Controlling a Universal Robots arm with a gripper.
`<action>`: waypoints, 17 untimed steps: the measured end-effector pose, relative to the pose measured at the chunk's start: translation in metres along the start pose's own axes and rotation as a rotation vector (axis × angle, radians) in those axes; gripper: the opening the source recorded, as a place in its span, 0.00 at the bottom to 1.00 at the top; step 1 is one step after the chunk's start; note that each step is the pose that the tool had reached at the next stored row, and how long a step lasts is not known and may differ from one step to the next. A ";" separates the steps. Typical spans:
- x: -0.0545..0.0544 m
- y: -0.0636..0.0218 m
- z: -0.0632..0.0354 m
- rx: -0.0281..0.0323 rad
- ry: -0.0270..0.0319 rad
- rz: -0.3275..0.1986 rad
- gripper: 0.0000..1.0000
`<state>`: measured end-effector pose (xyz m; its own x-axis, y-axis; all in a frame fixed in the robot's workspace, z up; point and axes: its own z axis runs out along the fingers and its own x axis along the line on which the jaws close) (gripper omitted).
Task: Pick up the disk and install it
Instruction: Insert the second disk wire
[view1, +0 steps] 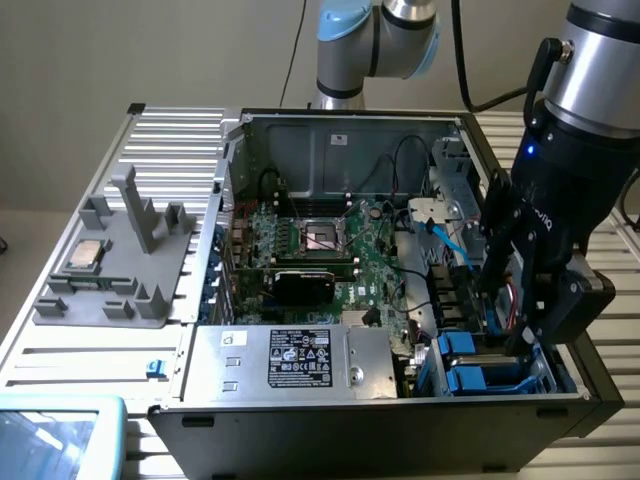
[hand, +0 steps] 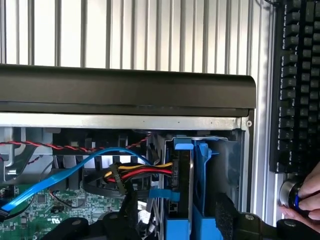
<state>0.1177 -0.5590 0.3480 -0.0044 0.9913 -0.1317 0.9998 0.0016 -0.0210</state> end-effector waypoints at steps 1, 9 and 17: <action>0.000 -0.0026 0.0002 0.0001 0.0002 0.000 0.71; -0.001 -0.0122 -0.0098 -0.0002 0.0002 0.000 0.71; -0.005 -0.0128 -0.0431 -0.0003 -0.0018 0.000 0.71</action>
<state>0.1059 -0.5585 0.3917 -0.0043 0.9910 -0.1335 0.9998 0.0015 -0.0207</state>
